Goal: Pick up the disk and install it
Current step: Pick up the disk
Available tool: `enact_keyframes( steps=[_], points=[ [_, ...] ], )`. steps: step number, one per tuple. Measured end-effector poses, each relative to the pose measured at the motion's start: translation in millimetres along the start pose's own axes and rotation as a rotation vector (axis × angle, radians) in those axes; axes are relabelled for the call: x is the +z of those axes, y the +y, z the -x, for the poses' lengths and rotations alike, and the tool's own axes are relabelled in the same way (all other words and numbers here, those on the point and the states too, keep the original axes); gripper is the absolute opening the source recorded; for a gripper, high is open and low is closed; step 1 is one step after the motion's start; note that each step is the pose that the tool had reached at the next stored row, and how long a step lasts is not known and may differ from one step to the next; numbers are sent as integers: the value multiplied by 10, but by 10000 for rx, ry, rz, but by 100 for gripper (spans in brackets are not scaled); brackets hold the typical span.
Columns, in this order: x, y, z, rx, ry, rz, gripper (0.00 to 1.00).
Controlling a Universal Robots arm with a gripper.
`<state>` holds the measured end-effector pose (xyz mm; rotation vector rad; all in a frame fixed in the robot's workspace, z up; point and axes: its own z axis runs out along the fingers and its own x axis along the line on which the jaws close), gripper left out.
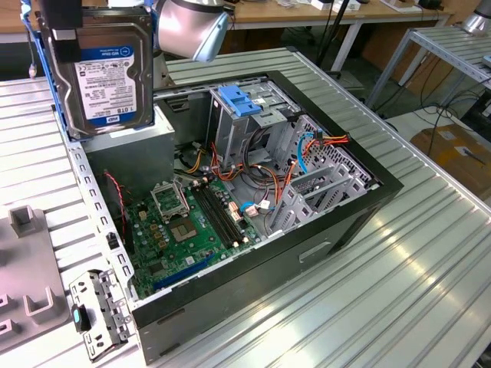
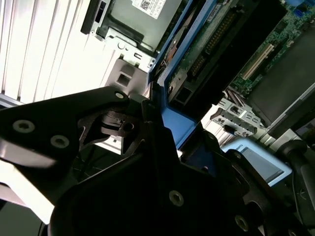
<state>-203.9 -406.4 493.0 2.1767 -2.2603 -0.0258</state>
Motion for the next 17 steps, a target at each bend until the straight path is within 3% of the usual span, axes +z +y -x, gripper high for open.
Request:
enact_keyframes(
  steps=[6, 7, 13, 17],
  points=[
    [-2, -122, -5, -1, 0, 1, 37],
    [-3, -181, -7, 0, 0, 2, 37],
    [-4, -309, -10, -1, 0, 3, 37],
    [-7, -429, -12, -1, 1, 4, 37]
  ],
)
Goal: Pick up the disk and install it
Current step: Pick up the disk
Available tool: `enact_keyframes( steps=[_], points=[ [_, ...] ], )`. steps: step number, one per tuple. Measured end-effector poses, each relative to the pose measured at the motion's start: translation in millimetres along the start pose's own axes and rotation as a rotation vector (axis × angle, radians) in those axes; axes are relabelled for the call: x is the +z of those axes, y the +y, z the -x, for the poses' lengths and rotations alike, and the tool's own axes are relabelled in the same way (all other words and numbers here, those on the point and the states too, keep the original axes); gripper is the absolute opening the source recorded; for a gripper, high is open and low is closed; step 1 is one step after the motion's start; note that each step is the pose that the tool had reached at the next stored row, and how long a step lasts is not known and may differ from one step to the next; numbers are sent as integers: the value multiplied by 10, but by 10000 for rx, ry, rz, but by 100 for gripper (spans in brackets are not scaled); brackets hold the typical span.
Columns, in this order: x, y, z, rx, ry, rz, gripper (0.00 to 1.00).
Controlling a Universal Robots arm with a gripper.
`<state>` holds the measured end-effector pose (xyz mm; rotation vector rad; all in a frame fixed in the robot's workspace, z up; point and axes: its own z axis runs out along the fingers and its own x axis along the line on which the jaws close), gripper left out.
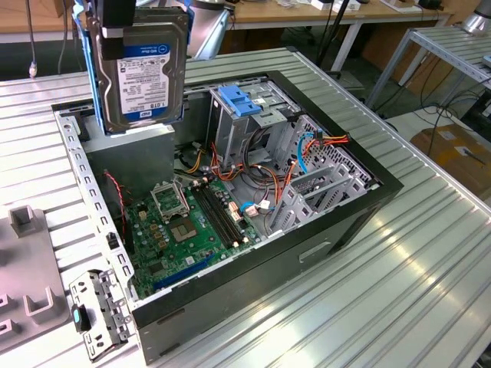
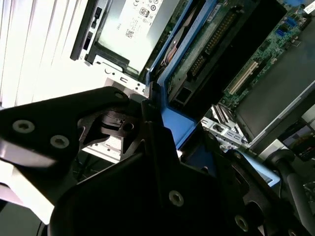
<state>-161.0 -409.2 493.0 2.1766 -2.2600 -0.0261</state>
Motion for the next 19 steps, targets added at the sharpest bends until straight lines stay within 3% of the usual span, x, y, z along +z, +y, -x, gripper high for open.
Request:
enact_keyframes(
  steps=[3, 5, 11, 13, 16, 19],
  points=[
    [-1, -73, 0, 1, -1, 1, 37],
    [-2, -155, 1, 0, 0, 2, 37],
    [-4, -293, 4, 1, -1, 5, 37],
    [-5, -370, 2, 1, 0, 5, 37],
    [-4, -403, -18, 1, -1, 5, 37],
    [-4, -474, -28, 0, 0, 5, 37]
  ],
)
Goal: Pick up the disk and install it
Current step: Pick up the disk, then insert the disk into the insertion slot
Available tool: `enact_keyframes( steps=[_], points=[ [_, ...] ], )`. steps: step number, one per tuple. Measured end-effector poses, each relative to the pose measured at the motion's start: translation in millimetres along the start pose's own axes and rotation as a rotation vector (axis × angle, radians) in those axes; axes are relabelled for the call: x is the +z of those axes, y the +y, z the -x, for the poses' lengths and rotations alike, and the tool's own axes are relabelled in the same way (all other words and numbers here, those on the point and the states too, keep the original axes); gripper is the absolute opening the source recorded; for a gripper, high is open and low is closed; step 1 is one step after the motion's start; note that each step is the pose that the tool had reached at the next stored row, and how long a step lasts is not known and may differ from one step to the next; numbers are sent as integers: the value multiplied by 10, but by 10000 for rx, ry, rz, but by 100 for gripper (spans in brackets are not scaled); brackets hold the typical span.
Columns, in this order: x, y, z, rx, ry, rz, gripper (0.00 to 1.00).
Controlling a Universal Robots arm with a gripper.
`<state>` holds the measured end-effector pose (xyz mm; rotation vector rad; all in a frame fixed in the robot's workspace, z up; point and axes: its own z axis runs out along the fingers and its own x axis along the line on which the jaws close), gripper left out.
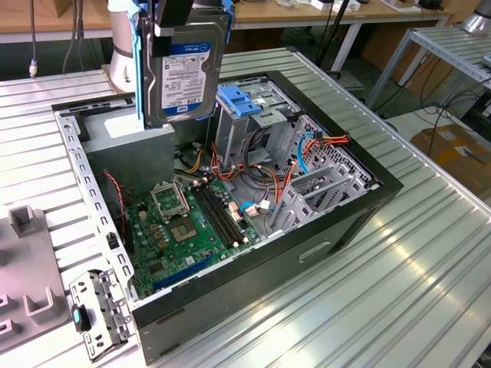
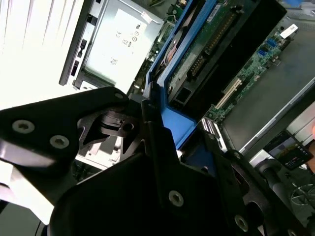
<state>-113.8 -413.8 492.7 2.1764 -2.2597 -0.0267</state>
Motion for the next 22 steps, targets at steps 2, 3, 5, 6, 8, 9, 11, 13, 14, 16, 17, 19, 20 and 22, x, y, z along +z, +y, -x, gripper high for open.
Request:
enact_keyframes(
  steps=[2, 3, 5, 6, 8, 9, 11, 13, 14, 16, 17, 19, 20, 22],
  points=[
    [-1, -34, -2, 1, 0, 0, 37],
    [-1, -48, -2, 1, 0, 0, 37],
    [0, -55, -1, 2, -1, -1, 37],
    [-1, -58, -1, 1, 0, 0, 37],
    [-1, -61, -1, 1, 0, 0, 37],
    [-1, -61, -1, 1, 0, 0, 37],
    [-1, -61, -1, 1, 0, 0, 37],
    [-1, -62, -1, 0, -1, 0, 37],
    [-1, -62, -1, 1, 0, 0, 37],
    [0, -62, -6, 0, -1, -1, 37],
    [-1, -62, -9, 0, -1, 0, 37],
    [-1, -63, -25, 1, 0, 0, 37],
    [-1, -63, -48, 1, 0, 0, 37],
    [-1, -65, -91, 0, 0, 0, 37]
  ],
)
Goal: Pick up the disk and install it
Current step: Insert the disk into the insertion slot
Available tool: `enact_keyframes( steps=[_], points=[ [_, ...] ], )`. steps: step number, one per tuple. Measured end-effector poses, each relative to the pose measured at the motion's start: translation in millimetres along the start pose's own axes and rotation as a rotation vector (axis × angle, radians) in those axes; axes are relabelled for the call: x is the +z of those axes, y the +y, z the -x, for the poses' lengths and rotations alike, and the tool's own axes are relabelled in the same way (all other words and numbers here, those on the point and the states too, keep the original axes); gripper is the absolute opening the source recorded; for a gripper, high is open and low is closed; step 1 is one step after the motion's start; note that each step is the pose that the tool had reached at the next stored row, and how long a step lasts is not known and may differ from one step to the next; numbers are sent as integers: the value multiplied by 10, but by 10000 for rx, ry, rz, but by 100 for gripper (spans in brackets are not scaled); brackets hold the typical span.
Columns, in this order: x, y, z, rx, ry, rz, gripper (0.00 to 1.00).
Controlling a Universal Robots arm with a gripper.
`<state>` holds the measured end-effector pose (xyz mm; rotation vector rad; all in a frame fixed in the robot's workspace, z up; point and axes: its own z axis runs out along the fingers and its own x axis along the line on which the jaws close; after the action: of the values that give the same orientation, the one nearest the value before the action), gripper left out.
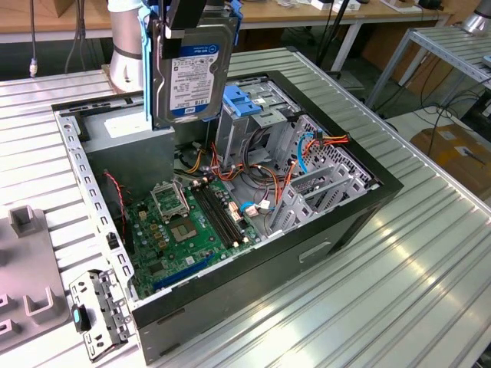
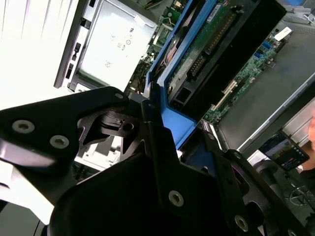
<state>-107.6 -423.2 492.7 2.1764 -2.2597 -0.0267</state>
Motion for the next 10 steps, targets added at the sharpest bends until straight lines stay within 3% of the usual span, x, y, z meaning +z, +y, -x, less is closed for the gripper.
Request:
enact_keyframes(
  steps=[9, 10],
  points=[
    [1, -9, -254, 1, -2, -1, 37],
    [0, -13, -346, 0, -1, -1, 37]
  ],
)
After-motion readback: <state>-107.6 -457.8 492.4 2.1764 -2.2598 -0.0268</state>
